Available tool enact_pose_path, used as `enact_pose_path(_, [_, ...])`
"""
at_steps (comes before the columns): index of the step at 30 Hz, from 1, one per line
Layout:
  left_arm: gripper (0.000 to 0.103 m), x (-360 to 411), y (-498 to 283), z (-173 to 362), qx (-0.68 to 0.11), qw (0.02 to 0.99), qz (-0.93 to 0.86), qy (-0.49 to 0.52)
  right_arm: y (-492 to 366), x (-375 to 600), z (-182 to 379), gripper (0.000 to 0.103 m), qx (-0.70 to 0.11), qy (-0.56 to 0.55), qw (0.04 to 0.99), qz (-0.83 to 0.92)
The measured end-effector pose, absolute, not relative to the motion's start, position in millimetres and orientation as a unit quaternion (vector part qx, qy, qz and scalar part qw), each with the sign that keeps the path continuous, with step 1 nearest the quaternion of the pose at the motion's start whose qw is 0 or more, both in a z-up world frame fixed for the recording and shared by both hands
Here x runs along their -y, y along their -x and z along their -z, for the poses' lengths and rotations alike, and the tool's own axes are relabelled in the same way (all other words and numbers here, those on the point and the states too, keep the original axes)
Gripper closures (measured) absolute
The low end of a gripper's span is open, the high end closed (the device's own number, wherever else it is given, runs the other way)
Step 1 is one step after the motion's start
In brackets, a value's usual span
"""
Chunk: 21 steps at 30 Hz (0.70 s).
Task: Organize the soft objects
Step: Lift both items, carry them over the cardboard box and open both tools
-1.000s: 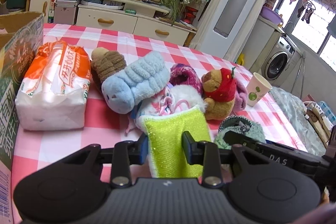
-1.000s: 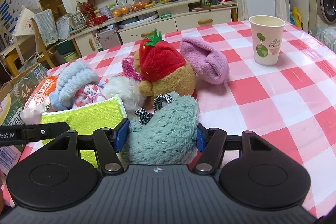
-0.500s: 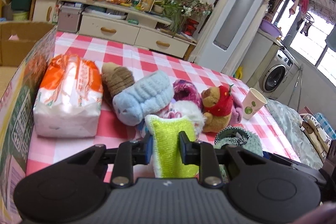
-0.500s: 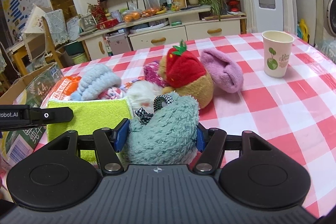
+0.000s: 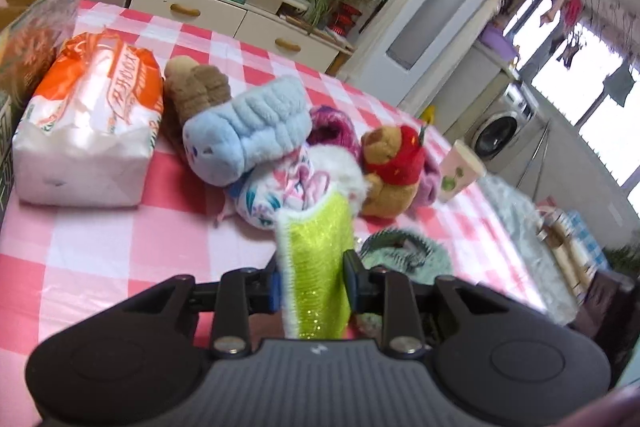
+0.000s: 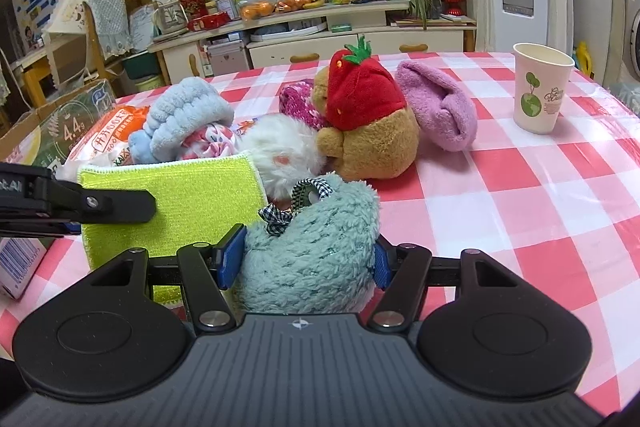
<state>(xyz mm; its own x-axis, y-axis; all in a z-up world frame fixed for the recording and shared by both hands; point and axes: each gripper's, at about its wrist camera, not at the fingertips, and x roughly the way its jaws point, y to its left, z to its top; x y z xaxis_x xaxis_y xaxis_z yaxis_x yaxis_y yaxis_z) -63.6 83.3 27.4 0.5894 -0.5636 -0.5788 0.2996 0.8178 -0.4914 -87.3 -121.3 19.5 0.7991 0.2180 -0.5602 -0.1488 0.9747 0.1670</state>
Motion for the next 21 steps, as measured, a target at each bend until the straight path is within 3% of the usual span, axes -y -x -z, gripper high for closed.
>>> enact_pose_path(4, [0.074,-79,62,-24,-0.379,0.879,0.240,0.164,87,123,-19,0.026,-0.300,-0.052,0.947,-0.101])
enact_pose_path(9, [0.084,-78,66,-32,-0.368,0.883,0.245,0.156,87,125,-21,0.026,-0.301,-0.055,0.947,-0.101])
enact_pose_path(21, [0.086,-98,76,-65,-0.312,0.912,0.220,0.151,89,122,-36,0.027,-0.289,-0.069,0.950,-0.092])
